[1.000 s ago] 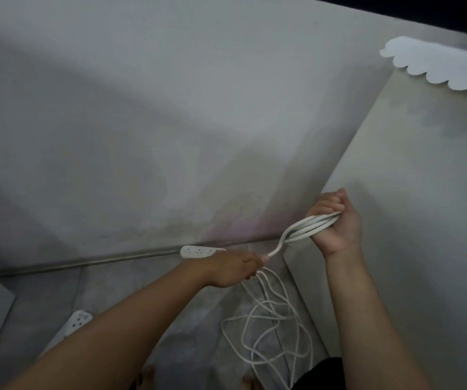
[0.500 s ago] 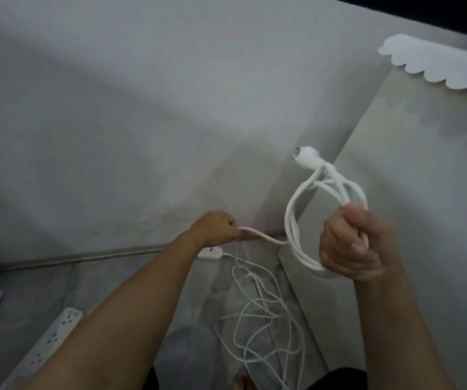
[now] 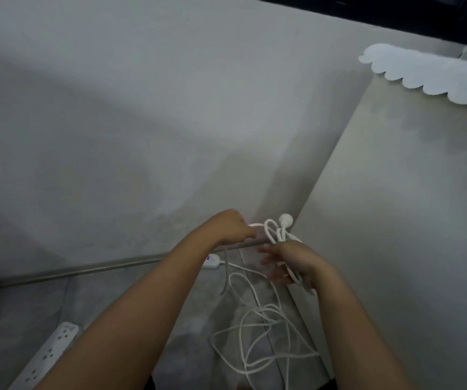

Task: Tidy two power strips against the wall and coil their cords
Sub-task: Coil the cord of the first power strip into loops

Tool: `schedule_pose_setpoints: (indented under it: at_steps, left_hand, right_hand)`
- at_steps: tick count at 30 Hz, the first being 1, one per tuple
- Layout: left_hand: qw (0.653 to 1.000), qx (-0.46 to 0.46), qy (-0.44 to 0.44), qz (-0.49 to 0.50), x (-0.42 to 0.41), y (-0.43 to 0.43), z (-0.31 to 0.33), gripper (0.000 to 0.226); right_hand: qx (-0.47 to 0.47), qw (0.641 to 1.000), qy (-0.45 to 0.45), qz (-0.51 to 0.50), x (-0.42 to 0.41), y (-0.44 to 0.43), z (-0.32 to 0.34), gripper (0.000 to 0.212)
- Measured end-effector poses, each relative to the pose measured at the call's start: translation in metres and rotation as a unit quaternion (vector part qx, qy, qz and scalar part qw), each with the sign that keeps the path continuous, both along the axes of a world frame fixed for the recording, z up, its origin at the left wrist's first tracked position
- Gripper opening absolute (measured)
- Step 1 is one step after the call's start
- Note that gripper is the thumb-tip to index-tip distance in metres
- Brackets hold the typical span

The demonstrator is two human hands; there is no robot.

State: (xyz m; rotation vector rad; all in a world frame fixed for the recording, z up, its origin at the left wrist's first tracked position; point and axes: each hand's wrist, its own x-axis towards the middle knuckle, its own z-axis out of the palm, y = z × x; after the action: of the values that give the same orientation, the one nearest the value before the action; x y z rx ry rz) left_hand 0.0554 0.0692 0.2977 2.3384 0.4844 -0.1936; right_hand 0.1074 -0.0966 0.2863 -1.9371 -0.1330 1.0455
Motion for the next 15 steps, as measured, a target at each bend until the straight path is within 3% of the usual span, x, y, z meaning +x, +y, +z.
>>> schedule_pose_setpoints:
  at_steps: [3, 5, 7, 10, 15]
  left_hand:
    - [1.0, -0.009, -0.004, -0.027, -0.018, -0.01, 0.003, 0.037]
    - [0.995, -0.079, -0.041, -0.044, -0.027, -0.016, 0.002, 0.027]
    - [0.979, -0.174, -0.087, -0.054, -0.034, -0.013, 0.005, 0.02]
    - [0.961, -0.242, -0.123, -0.055, -0.039, 0.0, 0.003, 0.022]
    - [0.972, -0.202, -0.106, -0.047, -0.029, 0.006, -0.028, 0.017]
  right_hand:
    - [0.108, 0.984, 0.079, -0.121, 0.008, 0.01, -0.002, 0.02]
    - [0.213, 0.95, 0.151, -0.173, 0.012, 0.013, 0.005, 0.023]
    - [0.317, 0.909, 0.188, -0.195, 0.016, 0.014, 0.014, 0.025]
    - [0.41, 0.869, 0.202, -0.191, 0.016, 0.014, 0.024, 0.031]
    - [0.469, 0.842, 0.179, -0.2, 0.015, 0.014, 0.031, 0.037]
